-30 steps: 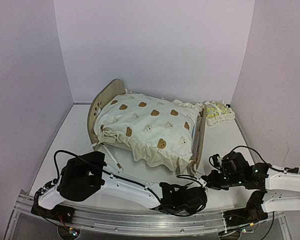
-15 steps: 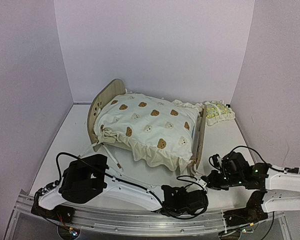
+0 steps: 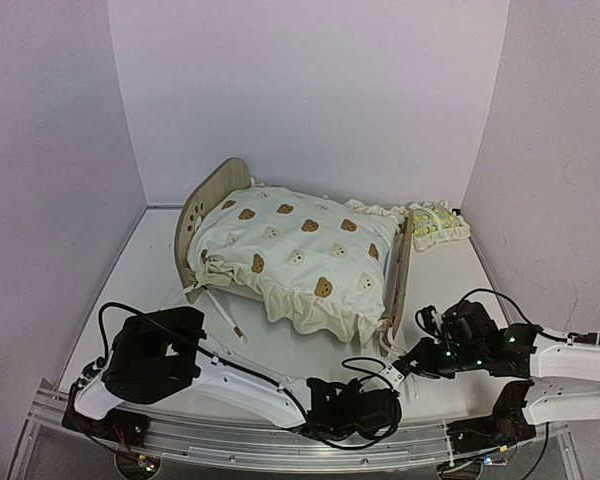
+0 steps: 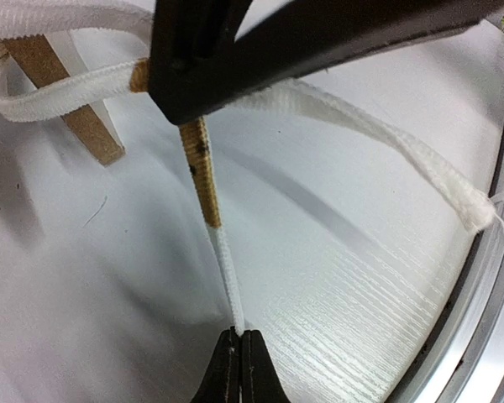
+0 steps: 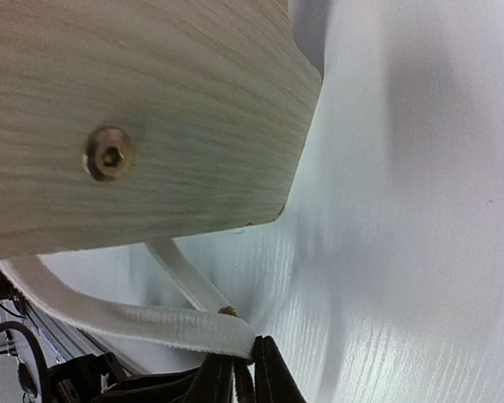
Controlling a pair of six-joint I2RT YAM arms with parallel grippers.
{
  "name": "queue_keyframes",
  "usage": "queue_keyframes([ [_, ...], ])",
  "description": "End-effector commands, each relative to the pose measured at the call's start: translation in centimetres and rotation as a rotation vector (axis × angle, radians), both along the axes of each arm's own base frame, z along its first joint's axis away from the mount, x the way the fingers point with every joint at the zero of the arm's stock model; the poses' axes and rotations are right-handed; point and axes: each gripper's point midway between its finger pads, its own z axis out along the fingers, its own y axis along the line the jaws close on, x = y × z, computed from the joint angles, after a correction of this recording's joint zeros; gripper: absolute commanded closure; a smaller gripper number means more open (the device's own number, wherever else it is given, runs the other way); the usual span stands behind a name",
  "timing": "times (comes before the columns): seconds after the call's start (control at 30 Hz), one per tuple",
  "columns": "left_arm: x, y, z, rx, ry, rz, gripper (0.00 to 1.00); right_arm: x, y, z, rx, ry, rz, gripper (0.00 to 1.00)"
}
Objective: Set up the pet bed
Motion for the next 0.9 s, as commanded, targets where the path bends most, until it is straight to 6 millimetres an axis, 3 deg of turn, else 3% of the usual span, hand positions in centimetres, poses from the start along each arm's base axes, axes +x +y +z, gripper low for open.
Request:
queue_keyframes([
  [0.0, 0.1, 0.0, 2.6, -0.035, 0.006, -0.023, 1.0, 1.9, 1.1, 2.7, 0.051, -0.083, -0.015, 0.85],
  [0.23, 1.7, -0.3, 4.4, -0.079, -0.004, -0.027, 1.0, 1.3, 1.8, 4.9, 0.111, -0.109, 0.031, 0.65],
  [0.37, 2.5, -0.3, 5.3, -0.088, -0.018, -0.027, 1.0, 1.5, 1.1, 6.2, 0.108, -0.16, 0.017, 0.57],
  [0.6, 3.4, -0.5, 6.0, -0.07, -0.036, -0.046, 1.0, 3.1, -1.2, 6.6, 0.015, -0.261, -0.069, 0.6],
  [0.77, 3.5, -0.9, 6.1, -0.043, -0.047, -0.068, 1.0, 4.2, -2.4, 5.8, -0.07, -0.288, -0.129, 0.67],
  [0.87, 3.8, -1.0, 5.9, -0.011, -0.065, -0.072, 1.0, 4.3, -2.8, 6.3, -0.065, -0.322, -0.135, 0.65],
])
